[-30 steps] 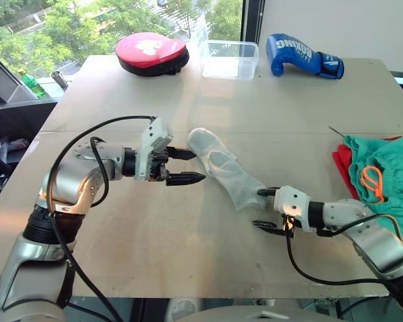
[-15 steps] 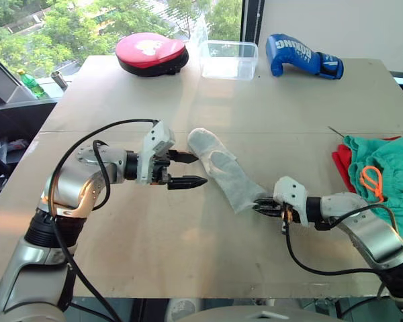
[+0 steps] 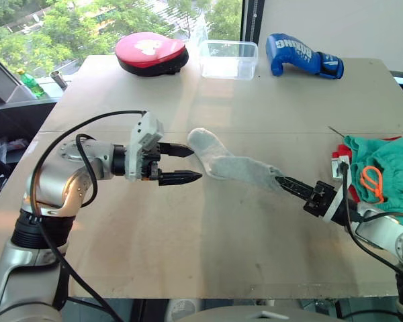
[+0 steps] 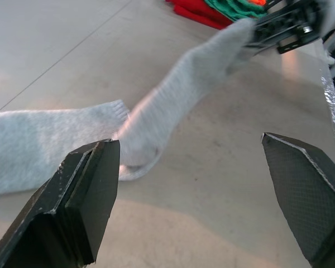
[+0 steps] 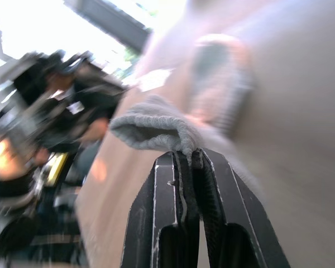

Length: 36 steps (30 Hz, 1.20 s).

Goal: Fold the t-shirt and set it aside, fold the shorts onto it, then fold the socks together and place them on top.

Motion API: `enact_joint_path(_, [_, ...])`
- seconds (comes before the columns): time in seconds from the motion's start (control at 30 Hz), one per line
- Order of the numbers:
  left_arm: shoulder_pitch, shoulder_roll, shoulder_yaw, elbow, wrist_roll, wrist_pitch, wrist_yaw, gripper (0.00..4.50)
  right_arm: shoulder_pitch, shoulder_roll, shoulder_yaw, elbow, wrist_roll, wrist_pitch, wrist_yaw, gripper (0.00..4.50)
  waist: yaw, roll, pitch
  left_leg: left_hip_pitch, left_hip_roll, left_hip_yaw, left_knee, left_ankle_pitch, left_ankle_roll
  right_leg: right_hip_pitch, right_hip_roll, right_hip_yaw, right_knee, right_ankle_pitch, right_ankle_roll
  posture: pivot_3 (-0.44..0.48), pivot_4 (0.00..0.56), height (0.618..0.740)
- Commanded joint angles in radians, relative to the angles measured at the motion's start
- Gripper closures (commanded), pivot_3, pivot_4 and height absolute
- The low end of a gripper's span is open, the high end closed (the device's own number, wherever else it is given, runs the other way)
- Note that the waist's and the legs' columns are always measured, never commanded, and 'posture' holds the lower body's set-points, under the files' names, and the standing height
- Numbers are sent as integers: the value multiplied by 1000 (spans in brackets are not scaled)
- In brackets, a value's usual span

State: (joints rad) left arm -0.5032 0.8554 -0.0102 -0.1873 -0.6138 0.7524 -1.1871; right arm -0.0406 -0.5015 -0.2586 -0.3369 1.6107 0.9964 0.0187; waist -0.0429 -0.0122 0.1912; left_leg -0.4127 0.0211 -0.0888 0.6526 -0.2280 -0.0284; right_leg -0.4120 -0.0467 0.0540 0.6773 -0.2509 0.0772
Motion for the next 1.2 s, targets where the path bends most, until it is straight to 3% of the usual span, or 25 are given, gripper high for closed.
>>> enact_joint_path(0.03, [-19, -15, -32, -17, 23, -32, -6, 157, 2, 42, -2, 23, 181, -99, -262, 4451, -2, 0, 0, 0, 0, 0, 0, 0, 0, 0, 0, 0, 0, 0, 0, 0, 150, 731])
enact_joint_path(0.17, [-79, -66, -82, 59, 82, -80, 12, 157, -7, 85, 16, 26, 289, -187, -429, 4451, 3, 0, 0, 0, 0, 0, 0, 0, 0, 0, 1, 0, 0, 0, 0, 0, 150, 731])
enact_joint_path(0.4, [-193, -191, -138, 274, 228, -198, 102, 157, -20, 73, 38, 1, 326, -238, -502, 4451, 2, 0, 0, -1, 0, 0, 0, 0, 0, 0, 0, 0, -1, 0, 0, 0, 150, 731])
enact_joint_path(0.7, [-317, -279, -223, 602, 428, -454, 109, 157, -39, 42, 45, 9, 285, -249, -488, 4451, 2, 1, 0, -1, 0, 0, 0, 0, 0, -1, 0, 0, -1, 0, 0, 0, 150, 731])
enact_joint_path(0.9, [-396, -285, -231, 835, 542, -648, 125, 157, -76, -21, 53, 37, 190, -220, -445, 4451, 0, 1, 0, -1, 0, 0, 0, 0, 0, -1, 0, 0, -1, 0, 0, 0, 150, 731])
enact_joint_path(1.03, [-390, -292, -243, 884, 579, -691, 95, 157, -101, -51, 47, 54, 129, -206, -400, 4451, 1, 1, 0, -1, 0, 0, 0, 0, 0, -1, 0, 0, -1, 0, 0, 0, 150, 731])
enact_joint_path(1.2, [-333, -277, -259, 826, 600, -656, 21, 157, -129, -104, 52, 70, 10, -170, -322, 4451, 2, 1, 0, -2, 0, 0, 0, 0, 0, -1, 0, 0, -1, 0, 0, 0, 150, 731])
